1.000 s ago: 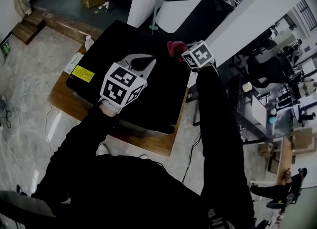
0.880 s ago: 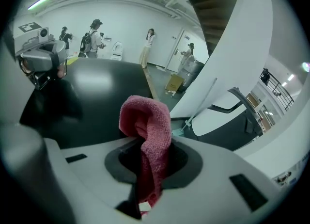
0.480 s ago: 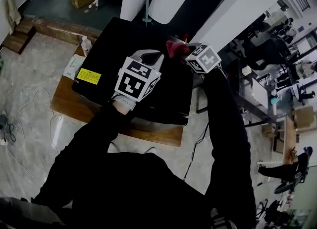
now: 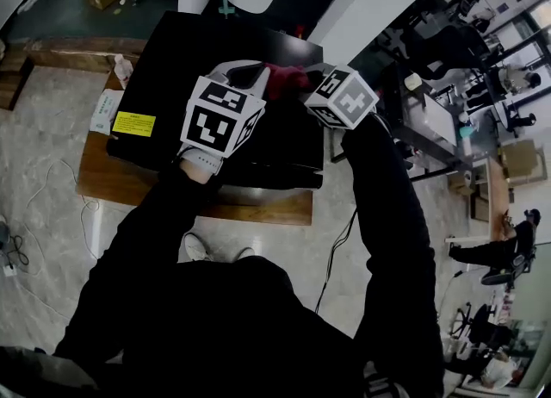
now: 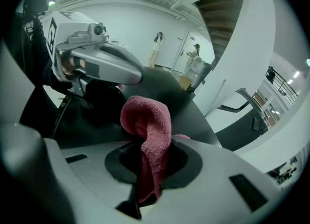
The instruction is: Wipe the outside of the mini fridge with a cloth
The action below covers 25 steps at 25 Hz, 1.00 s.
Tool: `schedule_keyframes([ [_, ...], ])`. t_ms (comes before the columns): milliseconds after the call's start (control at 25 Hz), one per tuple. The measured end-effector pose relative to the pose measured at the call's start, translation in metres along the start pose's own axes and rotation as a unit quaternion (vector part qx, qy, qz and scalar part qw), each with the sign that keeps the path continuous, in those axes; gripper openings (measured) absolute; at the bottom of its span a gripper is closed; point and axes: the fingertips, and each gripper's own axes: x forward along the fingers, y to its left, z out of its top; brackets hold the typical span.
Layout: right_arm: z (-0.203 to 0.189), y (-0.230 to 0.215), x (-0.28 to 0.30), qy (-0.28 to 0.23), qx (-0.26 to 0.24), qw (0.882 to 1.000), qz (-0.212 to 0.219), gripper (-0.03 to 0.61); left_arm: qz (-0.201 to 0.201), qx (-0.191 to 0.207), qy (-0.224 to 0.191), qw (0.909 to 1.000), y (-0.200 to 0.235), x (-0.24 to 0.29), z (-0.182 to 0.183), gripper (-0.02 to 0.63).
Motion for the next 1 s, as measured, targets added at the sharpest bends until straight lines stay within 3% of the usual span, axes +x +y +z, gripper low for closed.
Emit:
schedule_keyframes([
  [400, -0.009, 0.099, -0.04, 0.022, -0.048, 0.996, 0.077, 0.067, 0.002, -0.014, 0.028, 0.9995, -0.007, 0.0, -0.01, 0.006],
  [680, -0.016, 0.149, -0.066, 0.022, -0.074, 0.989, 0.124, 0.067, 0.026, -0.025, 0.048, 0.9982, -0.004, 0.0, -0.014, 0.006],
  [840, -0.024, 0.178, -0.079, 0.021, -0.1, 0.982, 0.159, 0.071, 0.058, -0.018, 0.013, 0.9981, -0.004, -0.011, -0.007, 0.006],
  [1000, -0.014, 0.178, -0.093, -0.006, -0.105, 0.984, 0.146, 0.077, 0.103, 0.036, -0.028, 0.9936, -0.009, -0.053, 0.006, 0.006],
])
